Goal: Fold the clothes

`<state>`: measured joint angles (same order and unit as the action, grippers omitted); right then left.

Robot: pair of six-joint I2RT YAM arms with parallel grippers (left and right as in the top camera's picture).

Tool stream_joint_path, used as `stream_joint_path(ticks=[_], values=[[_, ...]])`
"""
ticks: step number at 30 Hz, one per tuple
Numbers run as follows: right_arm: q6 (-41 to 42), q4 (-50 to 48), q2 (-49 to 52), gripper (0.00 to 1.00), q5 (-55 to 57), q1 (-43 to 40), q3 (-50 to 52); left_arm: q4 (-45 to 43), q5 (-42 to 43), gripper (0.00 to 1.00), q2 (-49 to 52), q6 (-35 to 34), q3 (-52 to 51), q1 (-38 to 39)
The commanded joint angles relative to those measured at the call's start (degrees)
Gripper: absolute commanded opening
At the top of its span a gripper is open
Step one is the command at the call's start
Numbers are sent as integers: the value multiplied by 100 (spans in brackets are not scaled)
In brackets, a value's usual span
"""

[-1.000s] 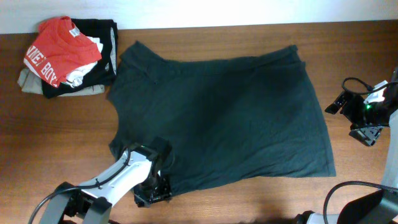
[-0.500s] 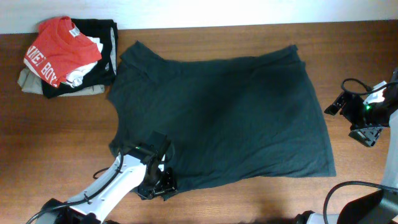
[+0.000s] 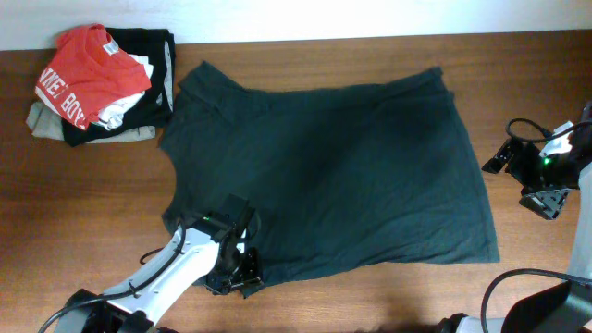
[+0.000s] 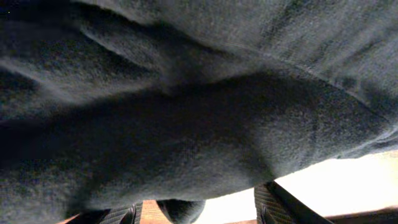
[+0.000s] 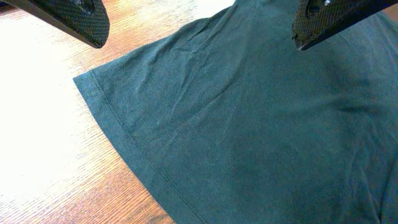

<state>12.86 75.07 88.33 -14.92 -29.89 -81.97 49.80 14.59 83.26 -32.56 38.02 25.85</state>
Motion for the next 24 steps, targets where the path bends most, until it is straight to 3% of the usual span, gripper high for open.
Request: stream_joint_path(ticks=[1, 6, 8, 11, 13, 14, 18, 22, 24], values=[[-63, 42, 15, 96, 55, 35, -31, -26, -50, 57, 42, 7, -177, -13], [-63, 85, 15, 92, 55, 35, -31, -90, -87, 57, 42, 4, -275, -13], [-63, 109, 15, 91, 55, 35, -31, -116, -94, 52, 42, 9, -273, -13], [-59, 175, 15, 71, 52, 35, -31, -118, -313, 34, 39, 9, -269, -15], [-37, 173, 15, 55, 48, 35, -31, -111, -304, 9, 39, 9, -260, -13], [-37, 177, 15, 49, 48, 35, -31, -111, -306, 2, 39, 9, -256, -15], [142, 221, 13, 51, 356, 20, -31, 439, -507, 1, -22, 9, 201, -13], [501, 302, 15, 69, 1049, 20, 114, 1176, -695, 1, -74, 9, 662, -13], [1073, 319, 15, 70, 1604, 13, 476, 1152, -697, 2, -74, 9, 660, -13]])
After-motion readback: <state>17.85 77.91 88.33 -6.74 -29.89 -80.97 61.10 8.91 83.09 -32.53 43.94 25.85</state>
